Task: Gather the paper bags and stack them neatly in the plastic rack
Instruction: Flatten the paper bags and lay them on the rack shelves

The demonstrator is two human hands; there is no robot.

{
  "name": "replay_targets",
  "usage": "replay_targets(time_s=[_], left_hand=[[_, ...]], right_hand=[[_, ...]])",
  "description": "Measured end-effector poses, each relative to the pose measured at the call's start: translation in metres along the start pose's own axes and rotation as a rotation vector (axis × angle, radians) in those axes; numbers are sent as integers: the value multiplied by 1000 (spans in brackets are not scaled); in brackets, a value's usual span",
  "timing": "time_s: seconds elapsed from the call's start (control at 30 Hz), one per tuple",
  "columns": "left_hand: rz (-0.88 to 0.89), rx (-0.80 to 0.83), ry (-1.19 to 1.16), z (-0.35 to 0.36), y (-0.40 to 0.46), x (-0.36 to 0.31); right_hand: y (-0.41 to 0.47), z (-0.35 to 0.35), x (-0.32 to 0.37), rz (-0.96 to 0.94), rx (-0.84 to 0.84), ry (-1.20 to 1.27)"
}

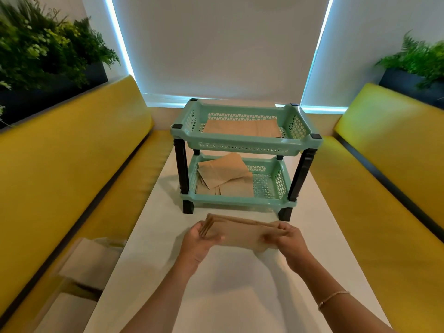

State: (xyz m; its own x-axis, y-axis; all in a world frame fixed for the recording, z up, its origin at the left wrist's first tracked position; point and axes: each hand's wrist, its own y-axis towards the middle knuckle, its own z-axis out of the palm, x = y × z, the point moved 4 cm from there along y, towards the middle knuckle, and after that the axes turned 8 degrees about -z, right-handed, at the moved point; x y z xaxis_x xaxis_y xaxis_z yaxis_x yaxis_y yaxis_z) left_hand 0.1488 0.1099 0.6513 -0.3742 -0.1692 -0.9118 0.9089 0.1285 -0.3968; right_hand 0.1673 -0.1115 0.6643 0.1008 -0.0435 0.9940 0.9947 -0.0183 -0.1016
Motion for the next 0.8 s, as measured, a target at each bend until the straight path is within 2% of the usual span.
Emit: replay_targets(time_s=[0.1,0.4,0.6,0.7,0.8], left_hand=[[58,-104,170,-2,-3,5],[69,-113,239,23,-12,23],[3,-102,476,37,-2,10],[-18,-107,703,53,3,2],[-8,-103,999,67,5,3]], right_hand=[[-5,0,-10,12,2,-47],[-19,9,-24,37,-10,-124],[-9,-13,-13,116,-74,-257],[-2,-21,-6,228,-87,-459],[3,-20,-2,282,-48,-869]])
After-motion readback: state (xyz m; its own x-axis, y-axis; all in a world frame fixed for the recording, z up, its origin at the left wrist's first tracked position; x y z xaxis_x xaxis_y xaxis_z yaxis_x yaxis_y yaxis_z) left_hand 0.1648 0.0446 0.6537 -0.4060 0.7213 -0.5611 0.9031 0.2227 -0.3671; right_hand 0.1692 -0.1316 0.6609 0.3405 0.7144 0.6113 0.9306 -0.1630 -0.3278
